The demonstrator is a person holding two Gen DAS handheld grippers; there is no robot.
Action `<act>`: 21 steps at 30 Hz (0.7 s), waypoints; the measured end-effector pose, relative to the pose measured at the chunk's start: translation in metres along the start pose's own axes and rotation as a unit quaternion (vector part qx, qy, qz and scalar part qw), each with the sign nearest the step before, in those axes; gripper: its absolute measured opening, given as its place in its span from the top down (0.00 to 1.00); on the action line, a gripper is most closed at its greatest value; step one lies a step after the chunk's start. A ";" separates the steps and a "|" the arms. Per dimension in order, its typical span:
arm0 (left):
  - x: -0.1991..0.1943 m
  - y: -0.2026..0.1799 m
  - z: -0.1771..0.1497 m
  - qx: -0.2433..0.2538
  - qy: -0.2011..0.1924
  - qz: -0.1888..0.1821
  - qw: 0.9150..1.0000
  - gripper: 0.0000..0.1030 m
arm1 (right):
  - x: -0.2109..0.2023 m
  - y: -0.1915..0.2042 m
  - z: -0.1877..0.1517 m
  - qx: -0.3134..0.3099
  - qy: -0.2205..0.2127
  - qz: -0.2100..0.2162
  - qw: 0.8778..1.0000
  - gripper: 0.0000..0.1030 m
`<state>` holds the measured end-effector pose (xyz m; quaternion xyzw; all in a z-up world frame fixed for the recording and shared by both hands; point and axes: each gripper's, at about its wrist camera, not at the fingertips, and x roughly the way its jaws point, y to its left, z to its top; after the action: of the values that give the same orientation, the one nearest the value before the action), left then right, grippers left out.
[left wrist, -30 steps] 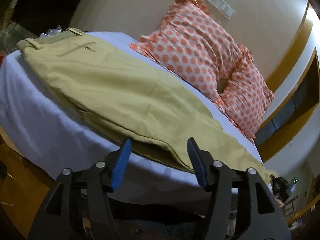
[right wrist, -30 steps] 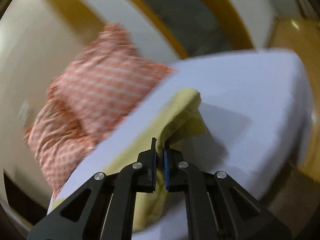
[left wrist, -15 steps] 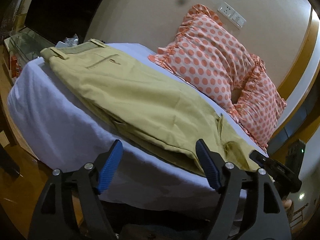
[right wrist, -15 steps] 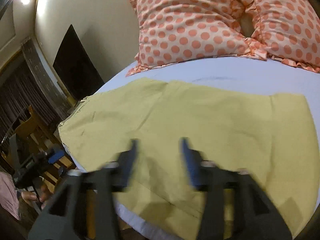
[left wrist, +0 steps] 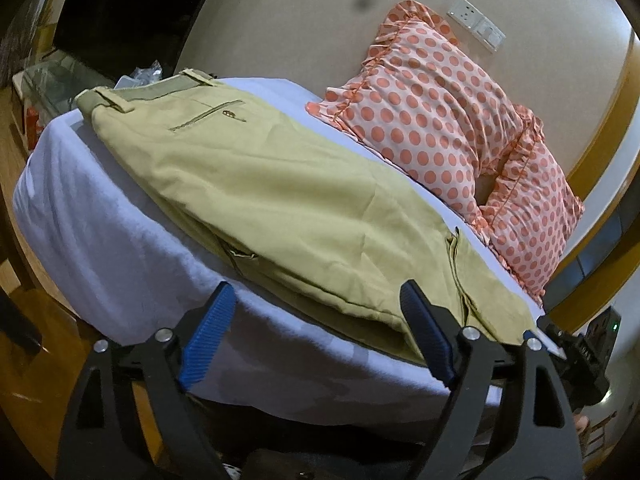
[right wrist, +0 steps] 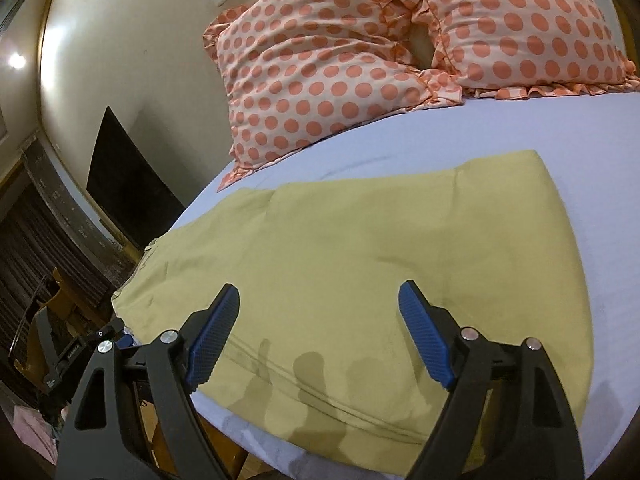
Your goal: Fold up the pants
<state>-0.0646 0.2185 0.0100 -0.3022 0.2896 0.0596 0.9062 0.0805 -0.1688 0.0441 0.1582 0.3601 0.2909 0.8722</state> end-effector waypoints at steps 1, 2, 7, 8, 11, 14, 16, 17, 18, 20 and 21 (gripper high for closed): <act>0.000 0.000 0.001 -0.003 -0.001 -0.001 1.000 0.19 | 0.000 0.001 -0.001 -0.001 0.001 0.001 1.000 0.18; 0.000 -0.001 0.002 -0.005 -0.002 0.000 1.000 0.19 | 0.001 0.002 -0.001 -0.002 0.001 0.002 1.000 0.18; -0.002 0.010 0.012 -0.038 -0.005 0.007 0.999 0.19 | 0.001 0.003 -0.003 -0.003 0.000 0.006 1.000 0.18; -0.002 0.014 0.013 -0.044 -0.008 0.004 0.999 0.19 | 0.001 0.003 -0.003 -0.003 -0.001 0.007 1.000 0.18; -0.002 0.022 0.021 -0.066 -0.007 -0.006 0.998 0.19 | 0.002 0.003 -0.003 -0.002 -0.001 0.008 1.000 0.18; 0.003 0.036 0.035 -0.113 0.008 -0.041 0.993 0.17 | 0.002 0.003 -0.004 -0.003 -0.001 0.008 1.000 0.18; 0.006 0.049 0.042 -0.162 0.020 -0.072 0.984 0.14 | 0.002 0.003 -0.004 -0.003 -0.001 0.008 1.000 0.18; 0.007 0.055 0.045 -0.186 0.027 -0.086 0.978 0.13 | 0.002 0.003 -0.005 -0.002 -0.001 0.009 1.000 0.18; 0.009 0.062 0.047 -0.218 0.033 -0.102 0.970 0.13 | 0.002 0.002 -0.005 0.000 -0.002 0.010 1.000 0.18; 0.011 0.074 0.048 -0.262 0.041 -0.129 0.956 0.13 | 0.002 0.003 -0.005 0.001 -0.003 0.010 1.000 0.18; 0.012 0.079 0.048 -0.280 0.046 -0.142 0.948 0.14 | 0.003 0.003 -0.006 0.002 -0.004 0.011 1.000 0.18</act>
<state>-0.0541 0.3098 -0.0066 -0.5845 0.2563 -0.0046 0.7698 0.0771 -0.1646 0.0398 0.1650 0.3557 0.2987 0.8701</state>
